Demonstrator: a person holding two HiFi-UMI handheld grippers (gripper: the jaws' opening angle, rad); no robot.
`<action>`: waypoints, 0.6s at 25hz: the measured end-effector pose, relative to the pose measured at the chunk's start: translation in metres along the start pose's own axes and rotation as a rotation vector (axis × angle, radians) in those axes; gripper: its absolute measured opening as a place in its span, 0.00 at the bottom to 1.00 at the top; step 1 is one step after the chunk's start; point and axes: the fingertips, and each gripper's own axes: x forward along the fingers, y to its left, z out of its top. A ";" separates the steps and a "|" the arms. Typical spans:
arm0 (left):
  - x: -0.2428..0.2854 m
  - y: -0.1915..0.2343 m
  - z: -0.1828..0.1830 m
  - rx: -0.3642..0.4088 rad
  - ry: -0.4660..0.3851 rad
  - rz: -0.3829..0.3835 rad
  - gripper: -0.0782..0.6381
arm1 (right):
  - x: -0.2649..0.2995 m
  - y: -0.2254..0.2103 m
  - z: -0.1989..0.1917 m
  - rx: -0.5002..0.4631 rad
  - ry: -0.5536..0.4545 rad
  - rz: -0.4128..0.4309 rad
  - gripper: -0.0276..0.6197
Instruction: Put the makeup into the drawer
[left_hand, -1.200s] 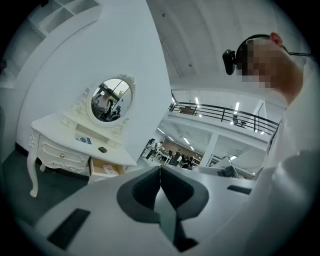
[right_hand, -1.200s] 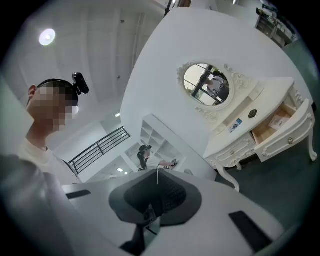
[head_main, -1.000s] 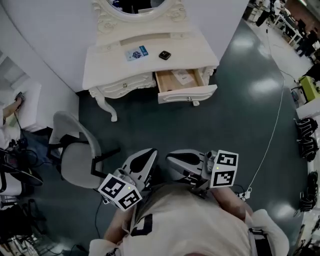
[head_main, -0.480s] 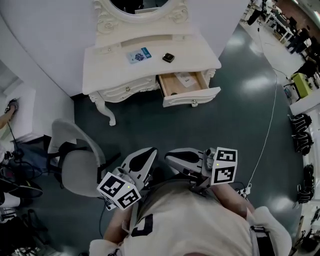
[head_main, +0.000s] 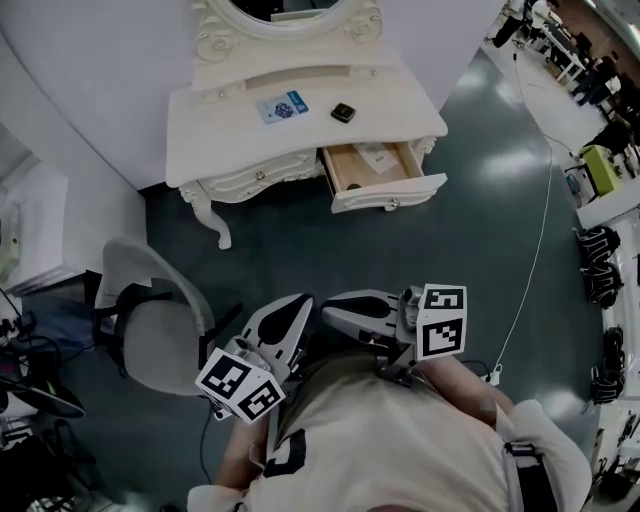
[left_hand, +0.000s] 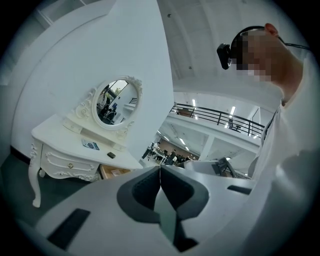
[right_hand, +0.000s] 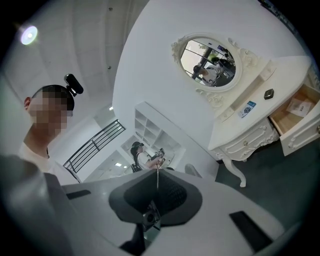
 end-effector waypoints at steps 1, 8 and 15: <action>0.000 0.002 0.000 -0.001 -0.001 0.006 0.16 | 0.001 -0.002 0.001 0.001 0.001 0.002 0.09; 0.023 0.018 0.001 -0.004 0.022 0.027 0.16 | -0.001 -0.027 0.016 0.033 -0.006 0.016 0.09; 0.077 0.027 0.003 -0.018 0.071 0.030 0.16 | -0.024 -0.064 0.050 0.084 -0.045 0.024 0.09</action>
